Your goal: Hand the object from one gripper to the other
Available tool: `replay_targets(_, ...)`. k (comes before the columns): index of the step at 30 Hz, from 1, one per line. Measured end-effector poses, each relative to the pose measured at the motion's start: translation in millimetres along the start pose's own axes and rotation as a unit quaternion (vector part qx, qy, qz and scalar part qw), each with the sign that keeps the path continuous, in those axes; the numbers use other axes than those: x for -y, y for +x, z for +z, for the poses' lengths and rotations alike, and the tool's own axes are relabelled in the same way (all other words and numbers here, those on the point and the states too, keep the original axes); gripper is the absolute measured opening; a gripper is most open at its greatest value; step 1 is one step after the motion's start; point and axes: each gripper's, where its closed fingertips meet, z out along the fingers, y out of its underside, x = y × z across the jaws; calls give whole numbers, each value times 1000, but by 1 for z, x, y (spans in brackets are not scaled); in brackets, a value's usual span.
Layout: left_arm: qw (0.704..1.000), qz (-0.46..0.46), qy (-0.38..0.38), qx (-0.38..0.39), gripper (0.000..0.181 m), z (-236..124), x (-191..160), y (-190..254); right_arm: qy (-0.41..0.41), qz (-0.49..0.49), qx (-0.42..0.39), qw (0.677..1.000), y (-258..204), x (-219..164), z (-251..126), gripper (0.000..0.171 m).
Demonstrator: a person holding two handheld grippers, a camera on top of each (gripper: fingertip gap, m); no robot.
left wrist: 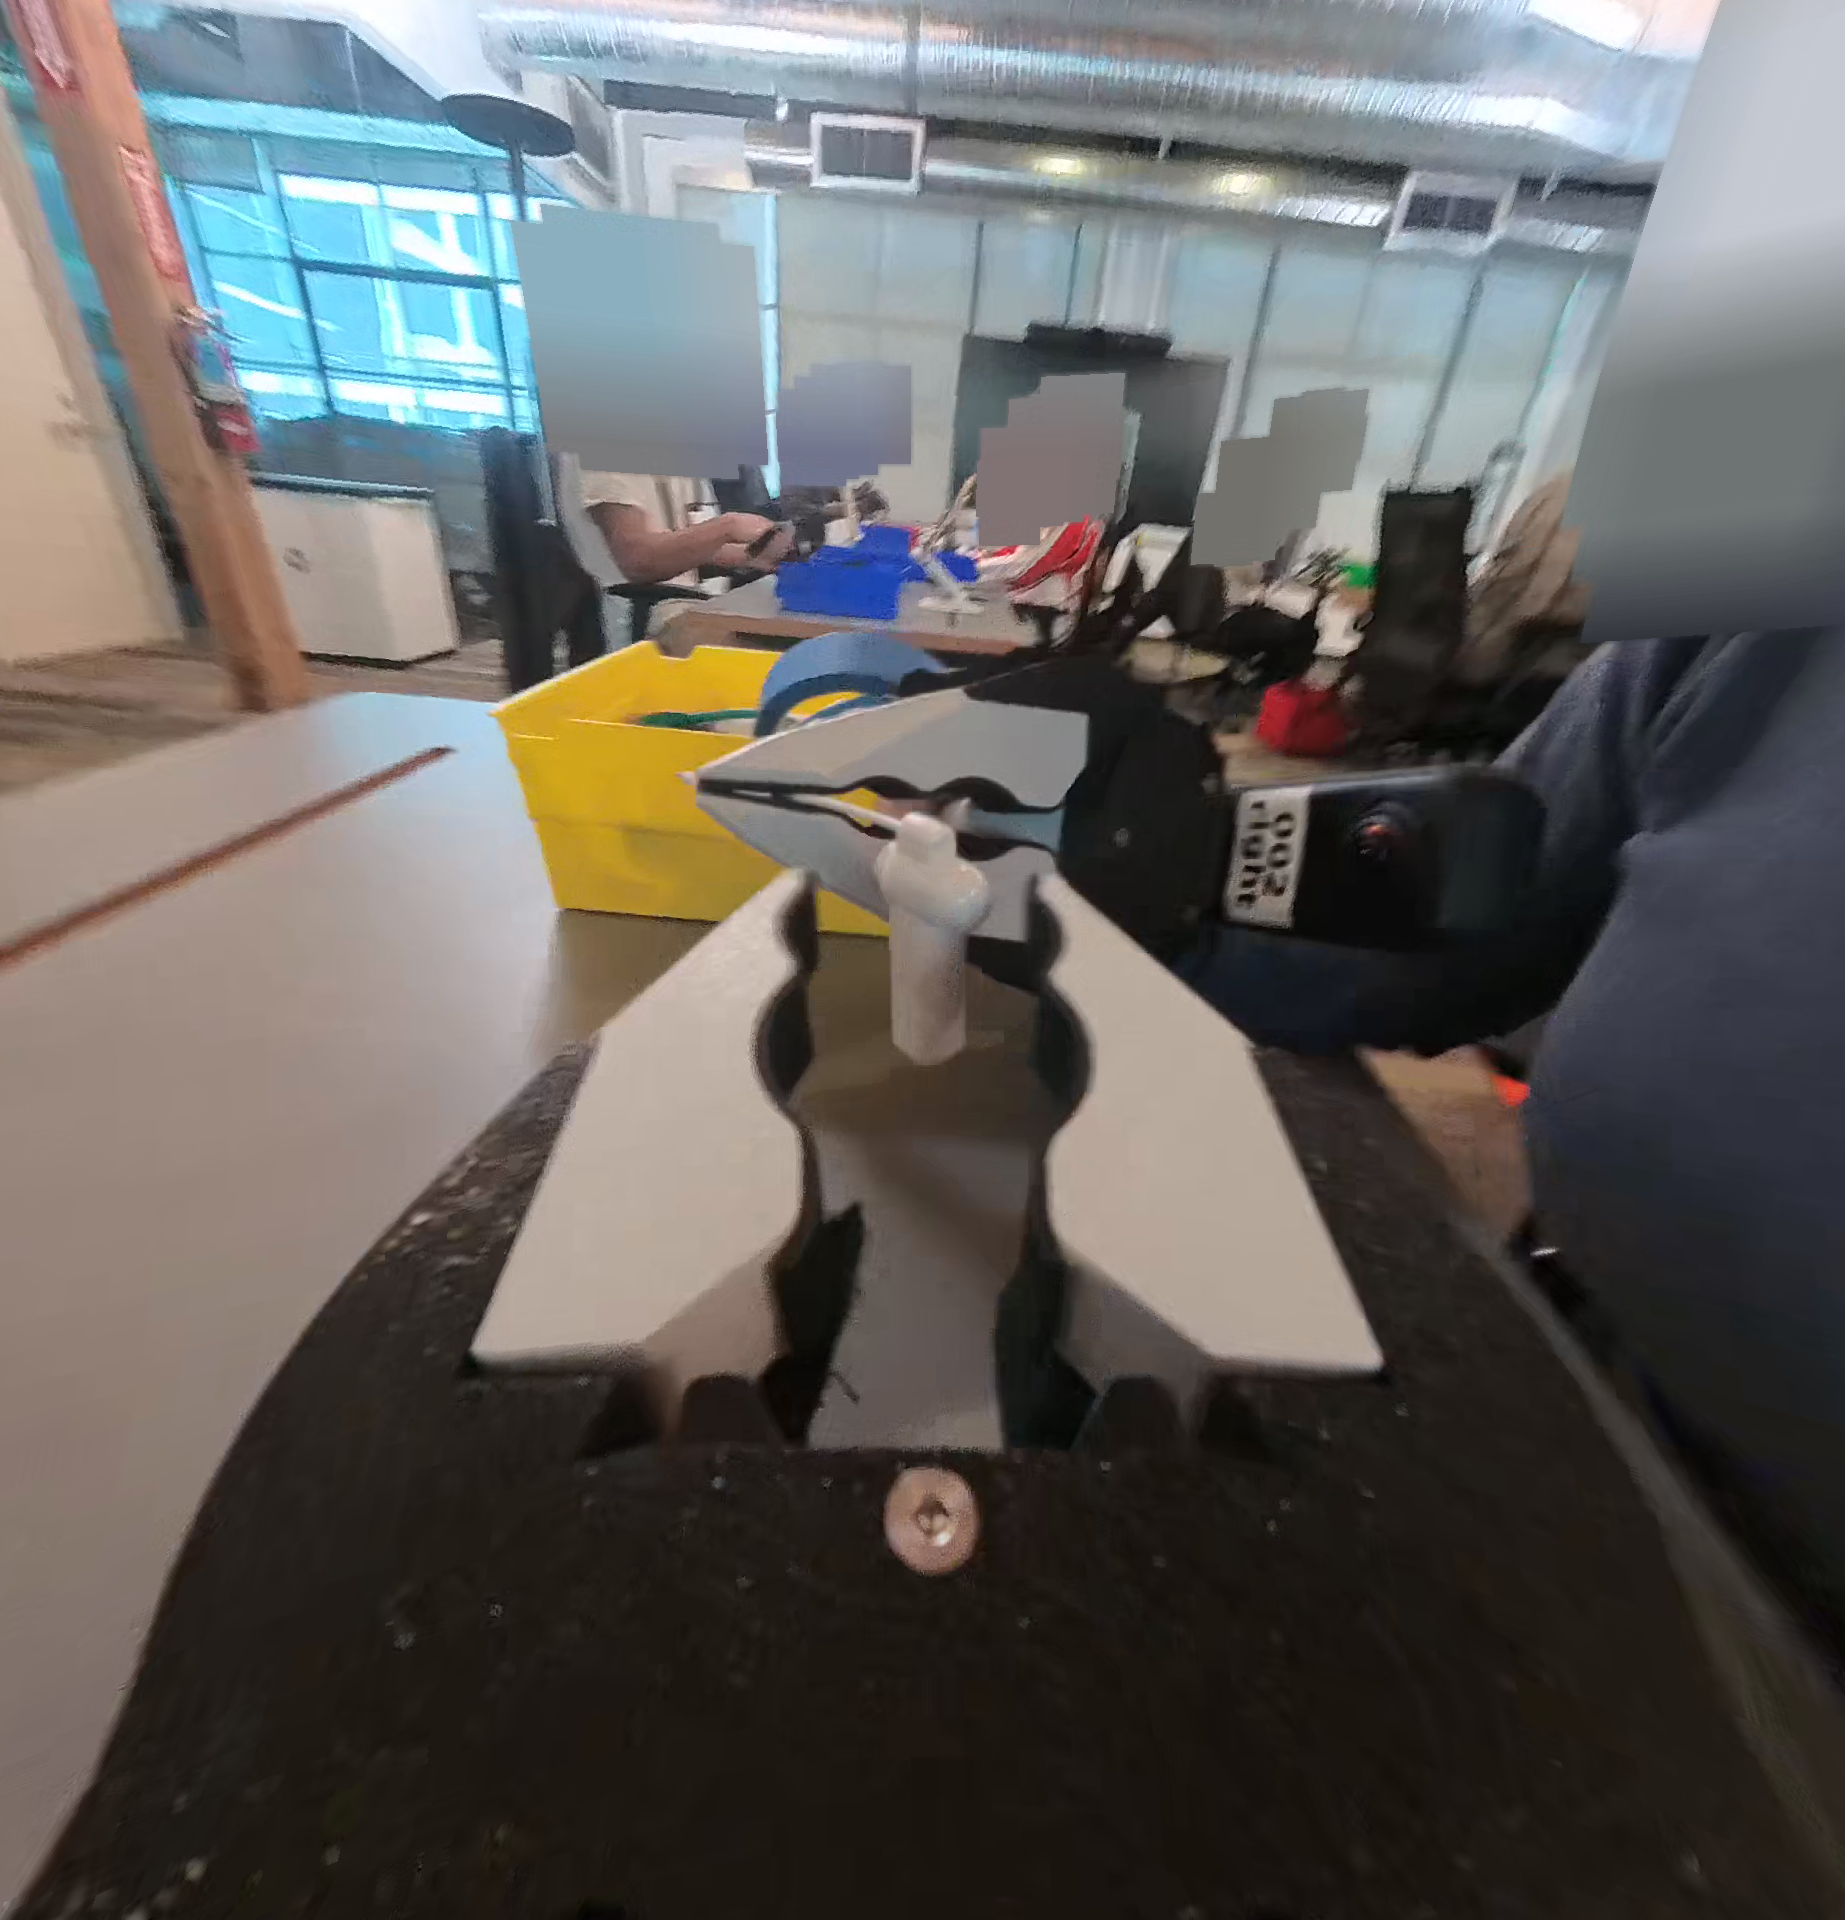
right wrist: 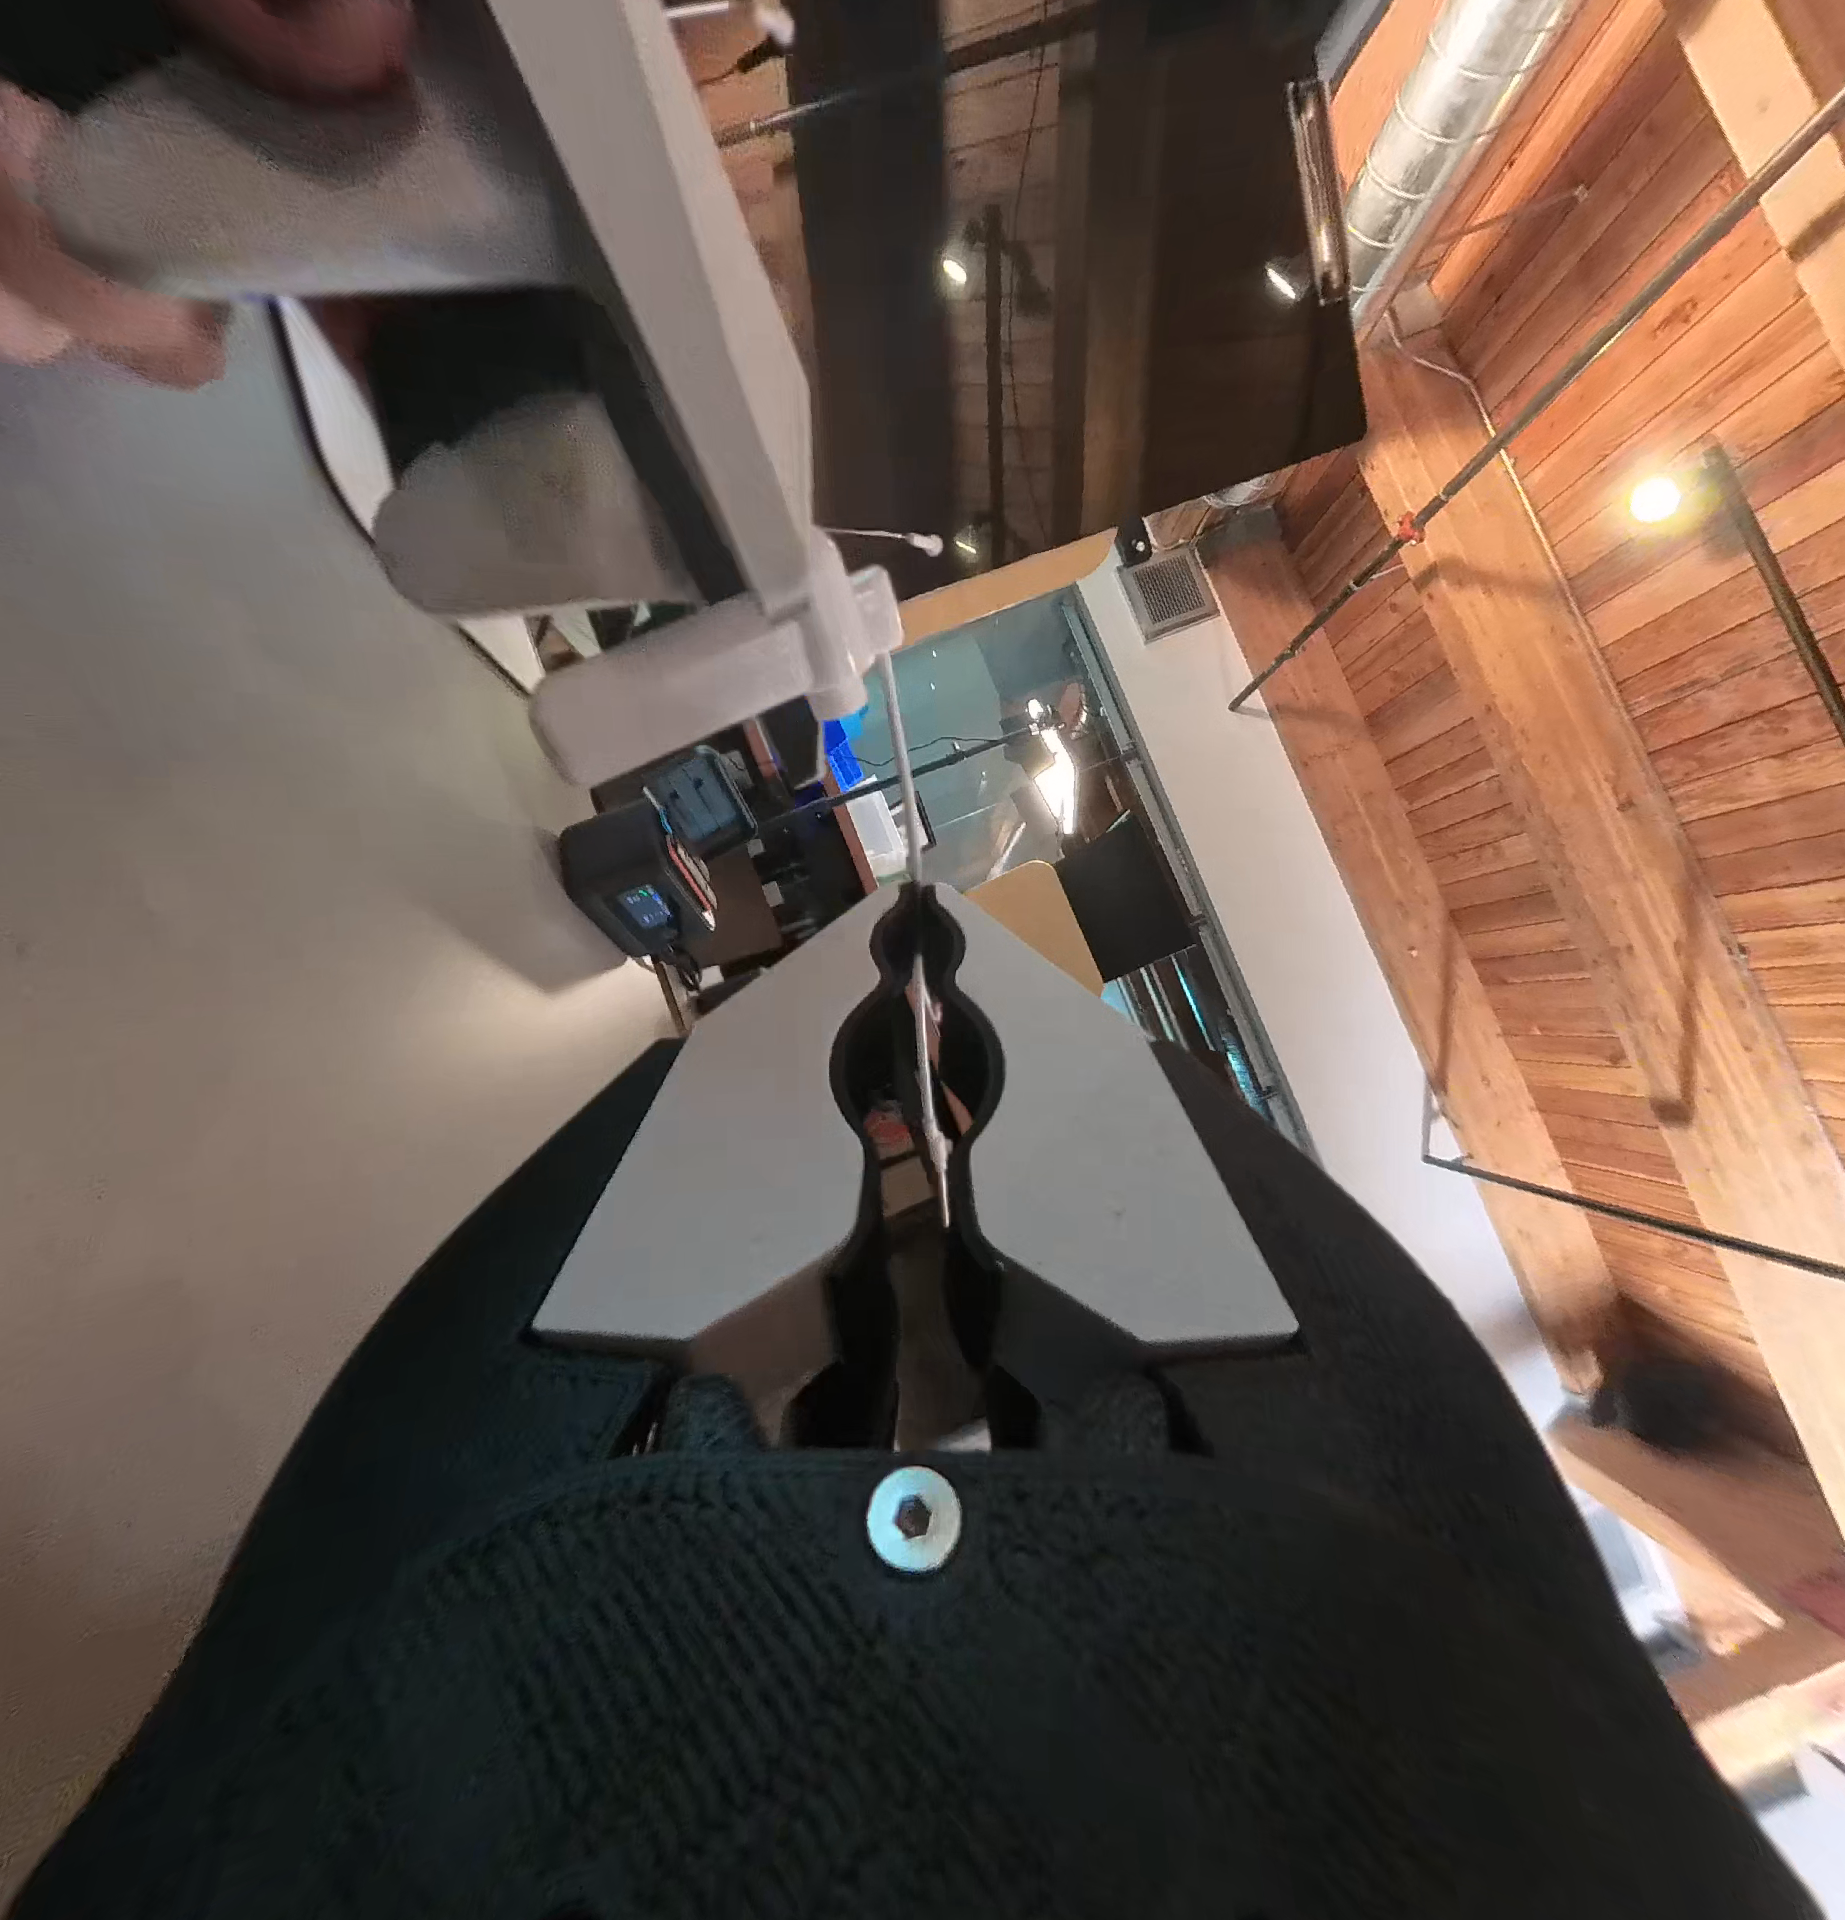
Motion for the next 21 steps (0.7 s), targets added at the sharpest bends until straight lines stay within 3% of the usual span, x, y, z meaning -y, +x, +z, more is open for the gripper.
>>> replay_targets(1,1000,24,-8,16,17,0,-1,-2,-2,-6,1,1000,-1,0,0,0)
replay_targets(5,994,82,-14,65,15,-2,0,-12,-4,37,6,999,-2,-3,2,0)
replay_targets(6,991,103,-2,84,15,-5,4,-15,-2,65,11,998,-1,-4,3,4)
replay_targets(7,986,126,4,107,15,-9,8,-20,-1,103,24,994,-1,-5,3,19)
replay_targets(9,966,201,-1,165,15,-19,13,-32,4,208,51,977,1,-6,4,38)
replay_targets(11,922,310,-43,228,15,-27,12,-43,9,337,73,939,7,-11,5,44)
replay_targets(13,857,425,-95,275,15,-31,9,-48,22,492,141,859,3,-9,5,42)
replay_targets(16,733,574,-171,322,15,-30,3,-53,44,715,280,639,-12,6,2,37)
replay_targets(18,664,646,-200,319,15,-25,-5,-49,62,798,308,515,-14,8,2,35)
replay_targets(21,595,706,-224,310,14,-20,-12,-47,60,846,320,421,-21,8,3,26)
